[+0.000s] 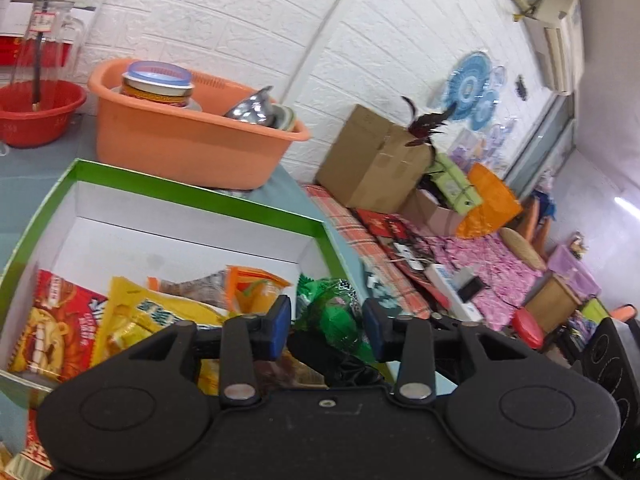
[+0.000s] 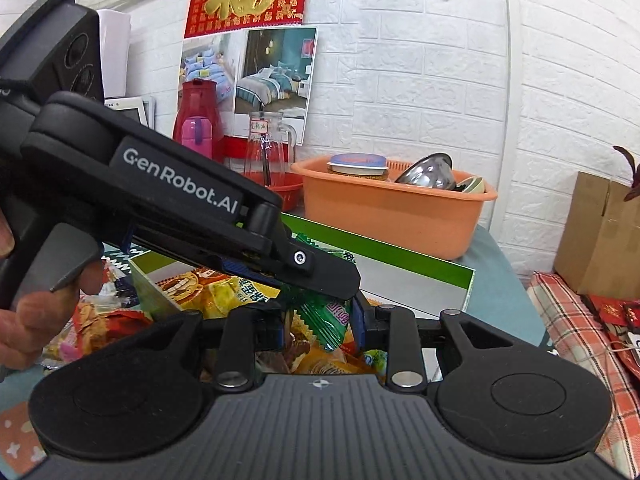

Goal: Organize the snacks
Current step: 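Carry the green candy packet into the green box and release it, then grasp the pink-topped cookie bag with the left gripper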

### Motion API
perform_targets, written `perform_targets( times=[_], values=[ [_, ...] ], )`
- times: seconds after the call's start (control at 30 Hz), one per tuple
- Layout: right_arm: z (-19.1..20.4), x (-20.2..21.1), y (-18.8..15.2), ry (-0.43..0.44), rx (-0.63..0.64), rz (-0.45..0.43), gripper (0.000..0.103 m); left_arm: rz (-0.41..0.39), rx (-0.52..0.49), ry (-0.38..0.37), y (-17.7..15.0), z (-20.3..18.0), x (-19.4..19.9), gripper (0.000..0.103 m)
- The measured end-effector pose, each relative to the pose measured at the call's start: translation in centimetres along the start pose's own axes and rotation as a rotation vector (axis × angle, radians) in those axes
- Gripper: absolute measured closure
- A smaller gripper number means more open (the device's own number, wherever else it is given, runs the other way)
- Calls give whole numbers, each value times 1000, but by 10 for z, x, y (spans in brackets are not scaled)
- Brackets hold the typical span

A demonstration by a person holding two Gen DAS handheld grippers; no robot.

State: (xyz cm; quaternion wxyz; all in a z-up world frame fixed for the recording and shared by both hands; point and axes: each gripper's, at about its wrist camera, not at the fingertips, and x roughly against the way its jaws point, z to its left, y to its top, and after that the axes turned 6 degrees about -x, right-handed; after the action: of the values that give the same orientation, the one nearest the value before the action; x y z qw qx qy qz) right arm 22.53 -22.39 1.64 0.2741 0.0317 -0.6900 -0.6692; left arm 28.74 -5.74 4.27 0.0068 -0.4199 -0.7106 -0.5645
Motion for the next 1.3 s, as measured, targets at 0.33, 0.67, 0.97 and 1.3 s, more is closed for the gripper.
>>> perform_targets(
  times=[0.33,0.67,0.97,1.3],
  values=[
    [-4,12,-13,-116,2,42,0,-48,38,73,-11,4,38,0],
    [35,85,0,-74,57,-22,0,-115,-35,161,-27,-39,131,0],
    [62,126,-15,91,30,-3,0,-73,10,239,-91,-20,191,0],
    [112,57,-52,205,86,156,0,-41,132,295,-143,10,225,0]
  ],
)
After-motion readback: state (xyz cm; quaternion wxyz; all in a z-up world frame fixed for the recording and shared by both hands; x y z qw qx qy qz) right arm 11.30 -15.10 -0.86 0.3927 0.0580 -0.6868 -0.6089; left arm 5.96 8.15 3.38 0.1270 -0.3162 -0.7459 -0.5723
